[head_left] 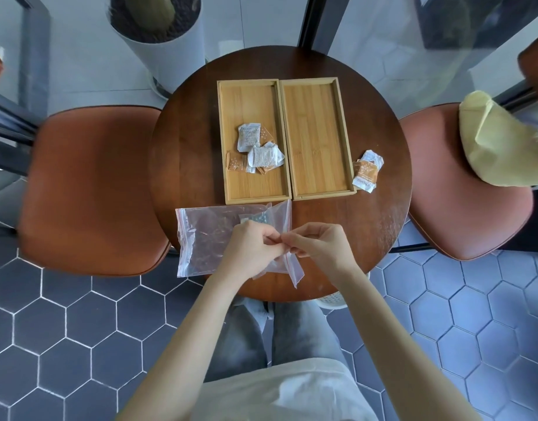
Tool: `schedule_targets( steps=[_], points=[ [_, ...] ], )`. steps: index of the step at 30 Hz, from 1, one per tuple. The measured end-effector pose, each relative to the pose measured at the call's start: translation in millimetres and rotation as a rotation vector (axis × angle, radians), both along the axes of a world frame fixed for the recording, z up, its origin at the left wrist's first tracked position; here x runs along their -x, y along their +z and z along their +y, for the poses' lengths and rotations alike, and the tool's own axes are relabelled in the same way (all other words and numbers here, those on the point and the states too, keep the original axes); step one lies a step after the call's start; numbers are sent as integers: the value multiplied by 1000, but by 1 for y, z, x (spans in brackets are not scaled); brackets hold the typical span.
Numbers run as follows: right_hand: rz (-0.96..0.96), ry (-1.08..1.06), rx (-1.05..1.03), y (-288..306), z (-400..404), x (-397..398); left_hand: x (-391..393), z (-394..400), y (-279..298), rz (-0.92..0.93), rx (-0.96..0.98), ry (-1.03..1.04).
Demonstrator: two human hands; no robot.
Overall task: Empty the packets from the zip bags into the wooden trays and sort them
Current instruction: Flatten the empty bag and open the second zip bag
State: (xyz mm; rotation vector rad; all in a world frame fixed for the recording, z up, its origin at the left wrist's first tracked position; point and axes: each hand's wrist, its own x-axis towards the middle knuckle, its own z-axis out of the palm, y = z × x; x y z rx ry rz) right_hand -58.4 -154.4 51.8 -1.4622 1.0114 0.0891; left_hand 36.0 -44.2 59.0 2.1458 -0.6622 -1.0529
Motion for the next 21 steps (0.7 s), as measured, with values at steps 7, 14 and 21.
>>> schedule_targets(
  steps=[7, 14, 21],
  points=[
    [7, 122, -30, 3, -8, 1, -5, 3, 0, 83, -18, -11],
    [-39, -3, -231, -2, -5, -1, 0, 3, -5, 221, 50, 228],
    [-43, -283, -168, -11, 10, -4, 10, 0, -8, 8, 83, 451]
  ],
)
